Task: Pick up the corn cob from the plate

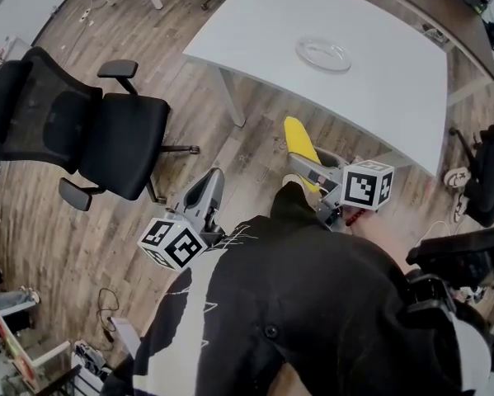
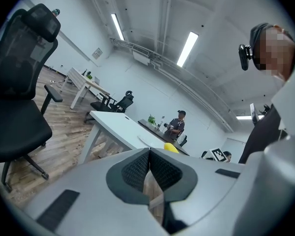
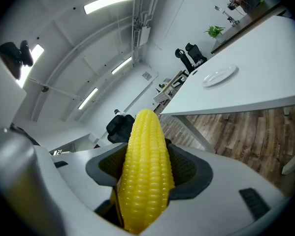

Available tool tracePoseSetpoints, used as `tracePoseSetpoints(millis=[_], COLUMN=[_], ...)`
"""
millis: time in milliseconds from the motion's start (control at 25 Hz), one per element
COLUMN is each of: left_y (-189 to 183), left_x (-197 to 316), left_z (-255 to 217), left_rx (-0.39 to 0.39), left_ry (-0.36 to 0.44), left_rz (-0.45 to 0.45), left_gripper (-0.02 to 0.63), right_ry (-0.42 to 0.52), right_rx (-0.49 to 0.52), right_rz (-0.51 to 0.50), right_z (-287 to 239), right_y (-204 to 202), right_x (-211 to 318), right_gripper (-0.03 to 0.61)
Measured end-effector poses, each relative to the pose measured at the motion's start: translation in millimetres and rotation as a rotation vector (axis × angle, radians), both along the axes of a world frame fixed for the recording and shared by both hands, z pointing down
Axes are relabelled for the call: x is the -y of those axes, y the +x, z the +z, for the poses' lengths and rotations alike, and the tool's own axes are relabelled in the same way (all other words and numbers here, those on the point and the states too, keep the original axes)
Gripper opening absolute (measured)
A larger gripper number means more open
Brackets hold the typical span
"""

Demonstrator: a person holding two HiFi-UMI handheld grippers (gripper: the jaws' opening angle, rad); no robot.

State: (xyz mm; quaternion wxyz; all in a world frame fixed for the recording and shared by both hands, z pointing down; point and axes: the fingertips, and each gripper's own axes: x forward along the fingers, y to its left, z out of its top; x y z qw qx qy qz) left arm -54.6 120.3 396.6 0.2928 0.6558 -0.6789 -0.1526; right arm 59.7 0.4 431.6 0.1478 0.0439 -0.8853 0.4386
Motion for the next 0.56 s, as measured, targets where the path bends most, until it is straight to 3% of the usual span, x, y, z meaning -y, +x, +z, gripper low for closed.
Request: tracePoseSetpoints(millis=[560], left_y=[4.9], left_x=[-20.2], left_z=[6.8], left_rx=[-0.008], left_ry=[-0.001], left_rz=[-0.020], left_gripper=[0.014], right_ry=[-0.002], right_rx=[0.000], right_rz=[-0.022], right_z=[3.8], right_y=[7.7], right_x=[-19.2], right_gripper=[0.261])
